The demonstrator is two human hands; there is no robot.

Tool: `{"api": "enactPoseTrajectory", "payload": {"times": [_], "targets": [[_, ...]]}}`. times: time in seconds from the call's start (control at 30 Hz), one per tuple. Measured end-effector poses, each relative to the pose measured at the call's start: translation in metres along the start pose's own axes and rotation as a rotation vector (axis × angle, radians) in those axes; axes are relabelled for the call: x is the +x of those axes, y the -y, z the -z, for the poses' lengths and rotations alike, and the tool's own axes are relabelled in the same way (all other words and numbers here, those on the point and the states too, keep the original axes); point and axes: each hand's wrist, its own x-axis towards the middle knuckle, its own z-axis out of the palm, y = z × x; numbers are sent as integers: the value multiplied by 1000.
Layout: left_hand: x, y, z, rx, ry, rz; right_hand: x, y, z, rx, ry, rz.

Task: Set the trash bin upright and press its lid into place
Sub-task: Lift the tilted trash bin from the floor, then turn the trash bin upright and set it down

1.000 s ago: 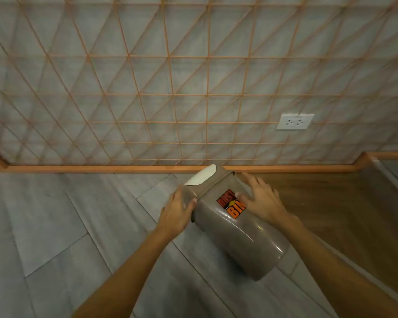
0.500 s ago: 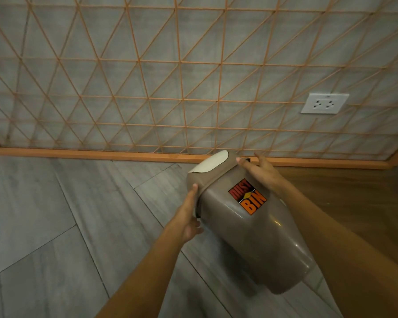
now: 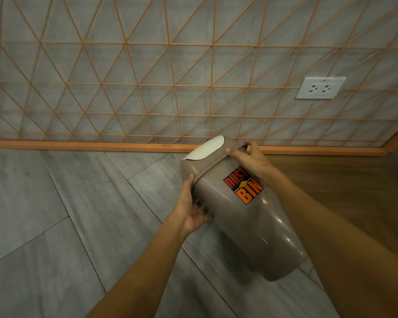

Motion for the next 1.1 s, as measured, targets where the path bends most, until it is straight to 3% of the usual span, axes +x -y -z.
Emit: {"api": "enactPoseTrajectory", "payload": {"times": [0.23,0.57,1.1], "targets": [[-26,-23,-27,221,48,-183,-30,19,37,166,-63,116],[-71,-58,-49,505,152,-456,-83,25,66,424,-24,76],[-106,-42,-35,632,186,-440,-168,-32,25,648,-189,109]]}}
